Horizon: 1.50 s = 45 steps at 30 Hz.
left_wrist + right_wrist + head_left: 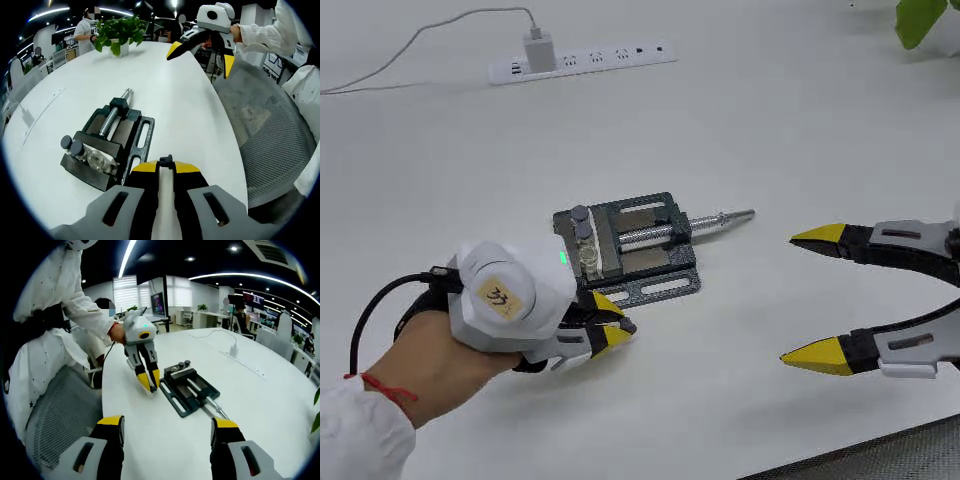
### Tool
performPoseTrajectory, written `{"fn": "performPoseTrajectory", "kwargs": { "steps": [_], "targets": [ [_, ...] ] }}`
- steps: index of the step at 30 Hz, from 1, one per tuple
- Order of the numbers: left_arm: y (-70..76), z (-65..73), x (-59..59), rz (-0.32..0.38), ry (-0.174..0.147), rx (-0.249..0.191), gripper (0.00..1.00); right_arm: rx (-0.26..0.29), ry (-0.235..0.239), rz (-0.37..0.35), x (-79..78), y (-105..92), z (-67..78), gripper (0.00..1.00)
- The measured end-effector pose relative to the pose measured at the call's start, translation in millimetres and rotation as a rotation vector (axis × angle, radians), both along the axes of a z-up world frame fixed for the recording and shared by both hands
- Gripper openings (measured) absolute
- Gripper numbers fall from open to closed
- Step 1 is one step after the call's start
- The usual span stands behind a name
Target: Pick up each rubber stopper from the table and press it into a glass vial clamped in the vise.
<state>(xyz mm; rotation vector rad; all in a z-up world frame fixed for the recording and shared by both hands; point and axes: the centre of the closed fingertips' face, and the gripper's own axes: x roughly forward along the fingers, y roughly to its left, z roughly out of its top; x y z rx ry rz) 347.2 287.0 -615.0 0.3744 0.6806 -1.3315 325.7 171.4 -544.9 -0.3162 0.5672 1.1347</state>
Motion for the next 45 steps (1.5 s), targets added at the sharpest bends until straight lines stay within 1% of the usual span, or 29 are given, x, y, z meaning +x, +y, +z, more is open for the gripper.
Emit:
{"fn": "performPoseTrajectory", "kwargs": {
  "steps": [1,4,6,8,10,11,13,17,19,21,22,24,25,26,27,28,29,31,32,33,34,36,37,38,39,41,42,43,45],
  "targets": [
    [-0.3,3.1,0.2,0.008,-0.002,-0.01,0.06,0.001,-0.002,-0.001,0.4,0.4,1.0,0.68],
    [0.0,17.0,1.8,0.048,-0.023,-0.05,0.06,0.014,-0.011,-0.004,2.4,3.6,6.4,0.67],
    [1.6,24.2,3.4,0.066,-0.046,-0.065,0.06,0.018,-0.013,-0.007,3.7,5.4,8.9,0.67],
    [1.4,36.7,6.0,0.101,-0.073,-0.103,0.06,0.034,-0.017,-0.014,5.4,8.7,14.0,0.66],
    [2.8,48.1,8.5,0.127,-0.109,-0.127,0.06,0.054,-0.019,-0.025,7.7,12.8,20.3,0.65],
    [4.1,51.0,8.0,0.139,-0.109,-0.131,0.06,0.063,-0.024,-0.028,8.7,14.9,23.2,0.64],
    [4.7,62.0,9.8,0.171,-0.129,-0.163,0.06,0.08,-0.027,-0.041,11.3,19.5,29.3,0.64],
    [7.7,81.9,12.4,0.222,-0.173,-0.2,0.06,0.135,-0.019,-0.08,15.9,31.7,44.4,0.58],
    [9.3,91.7,13.3,0.249,-0.192,-0.219,0.06,0.167,-0.025,-0.09,17.1,39.6,53.5,0.57],
    [11.0,100.6,15.2,0.28,-0.208,-0.239,0.06,0.188,-0.011,-0.121,19.6,44.5,59.4,0.54],
    [11.8,106.2,14.8,0.291,-0.217,-0.247,0.06,0.237,-0.005,-0.146,21.5,51.1,68.4,0.52],
    [13.9,115.4,17.3,0.314,-0.249,-0.26,0.06,0.277,0.043,-0.189,22.2,56.3,74.7,0.48],
    [14.5,122.8,17.7,0.329,-0.256,-0.276,0.06,0.324,0.021,-0.202,26.2,61.6,85.3,0.47],
    [15.4,127.6,19.3,0.342,-0.27,-0.282,0.06,0.356,0.03,-0.234,28.6,63.6,91.0,0.45],
    [16.0,136.2,21.6,0.364,-0.291,-0.299,0.06,0.414,0.061,-0.273,30.0,67.9,99.5,0.42],
    [15.6,141.9,22.0,0.376,-0.298,-0.312,0.06,0.444,0.091,-0.299,30.4,70.4,103.4,0.4],
    [14.7,149.5,22.5,0.38,-0.322,-0.323,0.06,0.484,0.114,-0.352,34.1,71.8,108.5,0.37],
    [14.0,158.9,24.2,0.395,-0.345,-0.336,0.06,0.551,0.13,-0.387,35.6,77.4,118.1,0.34],
    [13.3,166.1,25.4,0.406,-0.361,-0.35,0.06,0.574,0.152,-0.418,36.4,79.9,121.1,0.33],
    [13.4,171.4,26.8,0.418,-0.373,-0.358,0.06,0.592,0.15,-0.443,38.2,81.0,124.0,0.32],
    [13.6,178.0,28.5,0.426,-0.397,-0.365,0.06,0.626,0.15,-0.465,38.7,83.7,129.1,0.31],
    [13.2,187.5,29.2,0.437,-0.42,-0.382,0.06,0.659,0.18,-0.496,37.3,88.0,132.6,0.3],
    [12.6,193.0,29.0,0.437,-0.439,-0.386,0.06,0.654,0.172,-0.486,34.7,91.7,134.1,0.29],
    [12.3,196.1,28.8,0.432,-0.46,-0.382,0.06,0.66,0.169,-0.495,34.4,93.2,136.6,0.29],
    [11.9,199.7,28.0,0.431,-0.473,-0.384,0.06,0.684,0.164,-0.529,36.7,93.3,141.3,0.28],
    [11.9,205.5,27.5,0.439,-0.479,-0.4,0.06,0.72,0.184,-0.548,36.3,96.1,145.9,0.26],
    [12.7,209.0,27.6,0.438,-0.504,-0.395,0.06,0.724,0.187,-0.553,36.0,97.5,147.0,0.26],
    [12.4,211.3,27.0,0.433,-0.516,-0.394,0.06,0.728,0.185,-0.556,36.2,98.5,147.9,0.26],
    [11.7,217.1,25.4,0.432,-0.519,-0.409,0.06,0.75,0.204,-0.561,36.0,101.3,149.4,0.24]
  ]
}}
